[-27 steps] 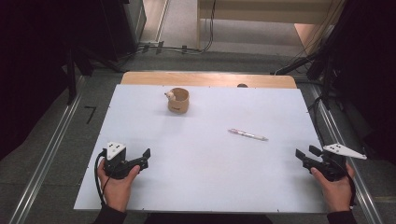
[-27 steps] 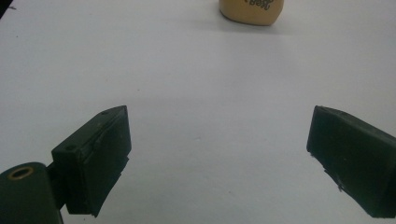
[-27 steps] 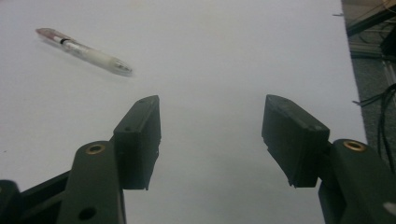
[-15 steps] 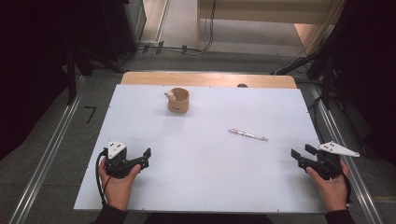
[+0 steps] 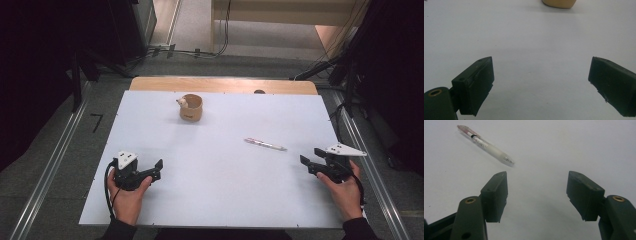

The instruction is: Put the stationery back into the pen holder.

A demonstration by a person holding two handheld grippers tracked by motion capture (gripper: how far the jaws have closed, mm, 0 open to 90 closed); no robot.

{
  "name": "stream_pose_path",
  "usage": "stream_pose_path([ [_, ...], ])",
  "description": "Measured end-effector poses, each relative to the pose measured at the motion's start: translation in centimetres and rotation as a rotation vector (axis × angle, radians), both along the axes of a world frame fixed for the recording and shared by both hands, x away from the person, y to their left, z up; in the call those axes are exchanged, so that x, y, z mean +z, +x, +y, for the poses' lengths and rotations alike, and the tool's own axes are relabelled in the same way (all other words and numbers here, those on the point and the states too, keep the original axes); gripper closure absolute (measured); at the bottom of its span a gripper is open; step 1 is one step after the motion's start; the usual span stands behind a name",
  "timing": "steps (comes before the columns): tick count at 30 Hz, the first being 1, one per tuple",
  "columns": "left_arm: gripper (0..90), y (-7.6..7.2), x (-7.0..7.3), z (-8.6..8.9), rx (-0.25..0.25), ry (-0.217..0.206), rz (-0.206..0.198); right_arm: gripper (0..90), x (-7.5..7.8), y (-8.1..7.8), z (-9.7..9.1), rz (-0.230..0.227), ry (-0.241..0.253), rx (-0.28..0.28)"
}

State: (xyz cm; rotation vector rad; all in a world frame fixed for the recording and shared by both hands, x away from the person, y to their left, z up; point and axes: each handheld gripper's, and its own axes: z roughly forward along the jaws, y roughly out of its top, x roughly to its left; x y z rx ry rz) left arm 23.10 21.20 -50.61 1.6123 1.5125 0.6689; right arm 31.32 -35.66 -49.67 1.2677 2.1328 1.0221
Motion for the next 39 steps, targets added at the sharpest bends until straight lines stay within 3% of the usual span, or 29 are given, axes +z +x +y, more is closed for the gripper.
stream_pose_path([
  [20,7.0,-0.1,0.0,0.2,0.009,0.003,0.003,32.0,-0.4,2.2,1.9,0.015,-0.025,0.029],
  [39,7.0,0.1,0.1,0.0,0.006,0.006,0.004,32.0,-0.6,3.2,3.5,0.023,-0.023,0.055],
])
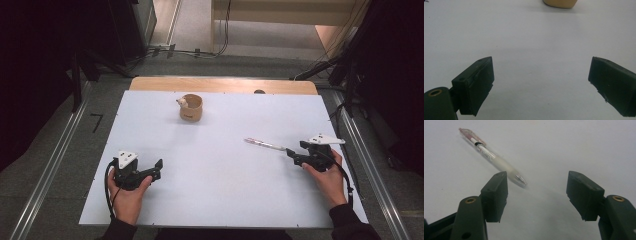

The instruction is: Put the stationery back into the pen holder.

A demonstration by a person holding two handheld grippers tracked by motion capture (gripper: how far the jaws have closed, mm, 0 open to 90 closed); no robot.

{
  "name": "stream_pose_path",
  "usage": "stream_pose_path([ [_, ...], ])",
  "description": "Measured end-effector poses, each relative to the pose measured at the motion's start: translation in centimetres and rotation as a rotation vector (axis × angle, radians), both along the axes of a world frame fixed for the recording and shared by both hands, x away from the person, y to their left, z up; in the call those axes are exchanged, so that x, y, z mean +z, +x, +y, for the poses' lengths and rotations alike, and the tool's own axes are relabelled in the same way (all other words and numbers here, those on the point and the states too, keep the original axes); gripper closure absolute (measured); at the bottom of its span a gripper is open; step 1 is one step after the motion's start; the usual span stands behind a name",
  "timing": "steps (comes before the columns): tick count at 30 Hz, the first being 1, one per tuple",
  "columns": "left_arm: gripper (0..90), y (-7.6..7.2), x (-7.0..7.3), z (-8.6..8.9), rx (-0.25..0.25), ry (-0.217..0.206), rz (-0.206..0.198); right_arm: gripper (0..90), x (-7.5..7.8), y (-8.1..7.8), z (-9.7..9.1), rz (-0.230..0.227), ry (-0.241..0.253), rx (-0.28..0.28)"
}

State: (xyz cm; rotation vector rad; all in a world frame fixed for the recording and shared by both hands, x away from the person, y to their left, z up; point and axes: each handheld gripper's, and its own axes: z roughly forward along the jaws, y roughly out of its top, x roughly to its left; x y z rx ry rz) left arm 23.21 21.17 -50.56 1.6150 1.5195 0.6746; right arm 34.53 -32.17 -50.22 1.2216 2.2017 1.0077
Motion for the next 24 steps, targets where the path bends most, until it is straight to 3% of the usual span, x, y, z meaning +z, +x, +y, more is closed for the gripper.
stream_pose_path([
  [20,7.0,0.1,-0.2,0.1,-0.002,-0.003,0.007,32.8,-0.7,1.3,1.8,0.021,-0.029,0.043],
  [24,7.0,0.2,-0.2,0.1,-0.002,-0.005,0.007,36.5,-0.8,1.5,2.2,0.025,-0.040,0.059],
])
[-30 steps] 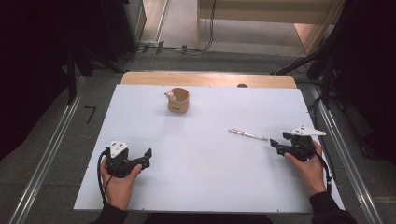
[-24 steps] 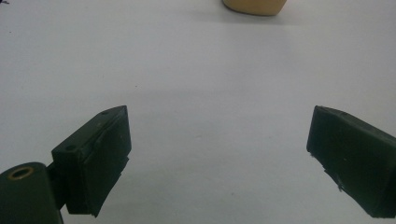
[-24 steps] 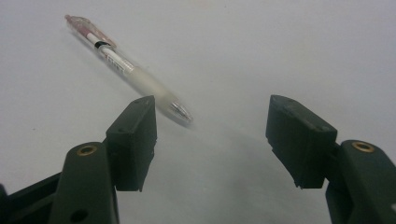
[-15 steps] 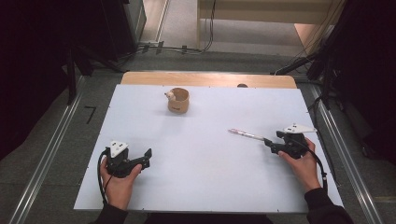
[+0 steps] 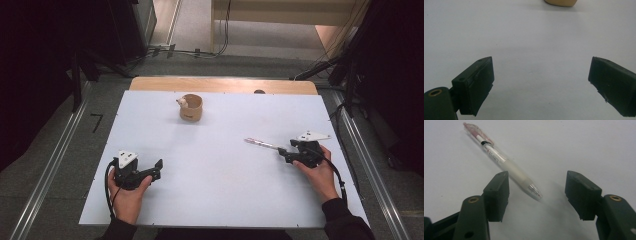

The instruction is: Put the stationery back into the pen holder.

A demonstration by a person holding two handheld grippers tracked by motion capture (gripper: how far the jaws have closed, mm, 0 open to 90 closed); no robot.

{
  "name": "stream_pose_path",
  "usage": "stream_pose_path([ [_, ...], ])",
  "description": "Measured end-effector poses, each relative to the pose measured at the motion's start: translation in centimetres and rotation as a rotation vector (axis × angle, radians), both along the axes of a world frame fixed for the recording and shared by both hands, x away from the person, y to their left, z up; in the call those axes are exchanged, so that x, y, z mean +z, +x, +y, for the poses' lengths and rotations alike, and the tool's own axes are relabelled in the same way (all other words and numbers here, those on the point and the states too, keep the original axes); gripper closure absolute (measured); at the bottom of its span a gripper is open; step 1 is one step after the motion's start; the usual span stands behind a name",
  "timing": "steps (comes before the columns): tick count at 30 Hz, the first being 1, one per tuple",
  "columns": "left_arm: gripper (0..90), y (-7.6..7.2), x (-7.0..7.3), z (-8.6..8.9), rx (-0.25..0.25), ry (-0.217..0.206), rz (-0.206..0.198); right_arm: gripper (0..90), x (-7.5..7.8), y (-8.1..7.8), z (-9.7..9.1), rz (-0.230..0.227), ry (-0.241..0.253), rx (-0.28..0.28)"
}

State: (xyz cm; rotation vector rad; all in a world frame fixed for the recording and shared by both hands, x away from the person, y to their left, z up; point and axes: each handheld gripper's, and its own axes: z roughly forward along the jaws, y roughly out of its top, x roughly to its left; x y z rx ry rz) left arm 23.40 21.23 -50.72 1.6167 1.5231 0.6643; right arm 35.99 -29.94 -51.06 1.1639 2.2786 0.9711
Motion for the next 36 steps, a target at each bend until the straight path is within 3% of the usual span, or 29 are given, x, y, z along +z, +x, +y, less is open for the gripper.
stream_pose_path([
  [4,7.0,0.1,-0.1,-0.1,-0.005,0.001,0.006,53.1,-0.1,0.0,1.0,0.000,-0.024,0.041],
  [9,7.0,0.2,-0.1,-0.2,-0.011,0.002,0.010,61.7,-0.1,0.3,1.4,0.015,-0.008,0.063],
  [15,7.0,0.3,-0.2,-0.2,-0.012,0.003,0.011,68.0,-0.1,0.4,1.4,0.019,-0.012,0.089],
  [24,7.0,0.3,-0.1,-0.3,-0.015,0.004,0.010,77.9,-0.1,0.3,1.5,0.041,0.013,0.072],
  [36,7.1,0.3,-0.1,-0.3,-0.018,0.004,0.009,78.7,-0.1,-0.1,1.9,0.017,-0.013,0.051],
])
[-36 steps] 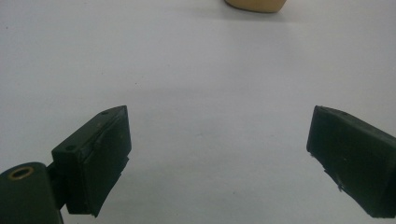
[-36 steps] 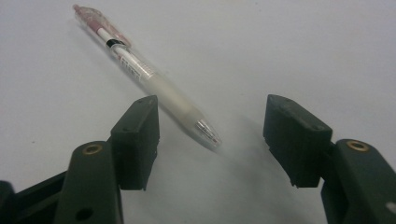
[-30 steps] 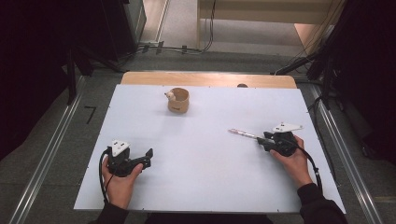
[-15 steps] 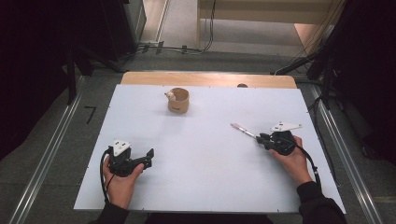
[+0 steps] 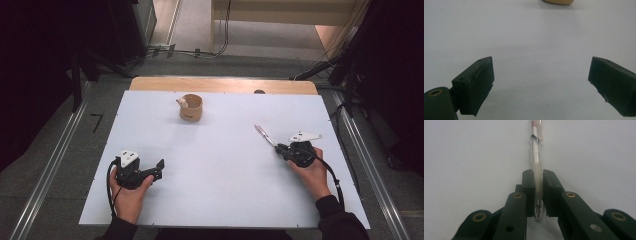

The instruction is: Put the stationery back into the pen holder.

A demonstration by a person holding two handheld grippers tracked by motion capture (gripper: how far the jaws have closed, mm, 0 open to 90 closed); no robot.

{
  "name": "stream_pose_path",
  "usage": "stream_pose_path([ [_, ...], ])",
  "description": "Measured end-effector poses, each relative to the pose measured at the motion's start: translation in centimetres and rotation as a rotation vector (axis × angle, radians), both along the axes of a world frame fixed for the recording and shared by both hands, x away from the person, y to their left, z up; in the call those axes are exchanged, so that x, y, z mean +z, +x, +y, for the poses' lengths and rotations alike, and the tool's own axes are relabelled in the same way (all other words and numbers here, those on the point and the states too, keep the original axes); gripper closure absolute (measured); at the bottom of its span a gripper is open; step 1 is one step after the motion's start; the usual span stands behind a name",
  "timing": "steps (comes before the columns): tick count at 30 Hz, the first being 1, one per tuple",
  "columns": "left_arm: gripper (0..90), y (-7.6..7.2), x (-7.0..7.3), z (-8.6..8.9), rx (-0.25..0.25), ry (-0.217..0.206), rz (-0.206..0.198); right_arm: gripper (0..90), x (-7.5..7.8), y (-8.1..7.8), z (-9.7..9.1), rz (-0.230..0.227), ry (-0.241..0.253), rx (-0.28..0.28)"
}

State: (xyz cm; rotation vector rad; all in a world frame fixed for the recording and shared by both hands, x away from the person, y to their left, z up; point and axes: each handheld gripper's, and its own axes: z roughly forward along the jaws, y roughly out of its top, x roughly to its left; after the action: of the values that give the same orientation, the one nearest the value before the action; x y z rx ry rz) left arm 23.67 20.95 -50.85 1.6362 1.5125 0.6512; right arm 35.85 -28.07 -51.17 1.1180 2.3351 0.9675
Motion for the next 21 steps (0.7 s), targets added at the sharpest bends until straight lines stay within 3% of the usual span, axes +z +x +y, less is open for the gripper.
stream_pose_path([
  [5,7.3,-0.01,-0.01,-0.01,0.000,-0.002,-0.001,78.7,-0.02,-0.26,0.28,-0.020,-0.021,-0.006],
  [9,7.3,-0.01,-0.02,-0.03,0.003,-0.003,-0.002,78.7,-0.06,-0.16,0.06,-0.004,0.007,-0.009],
  [21,7.3,-0.04,-0.04,-0.13,0.002,-0.003,0.002,78.7,0.36,-0.43,-0.18,-0.001,0.028,-0.016],
])
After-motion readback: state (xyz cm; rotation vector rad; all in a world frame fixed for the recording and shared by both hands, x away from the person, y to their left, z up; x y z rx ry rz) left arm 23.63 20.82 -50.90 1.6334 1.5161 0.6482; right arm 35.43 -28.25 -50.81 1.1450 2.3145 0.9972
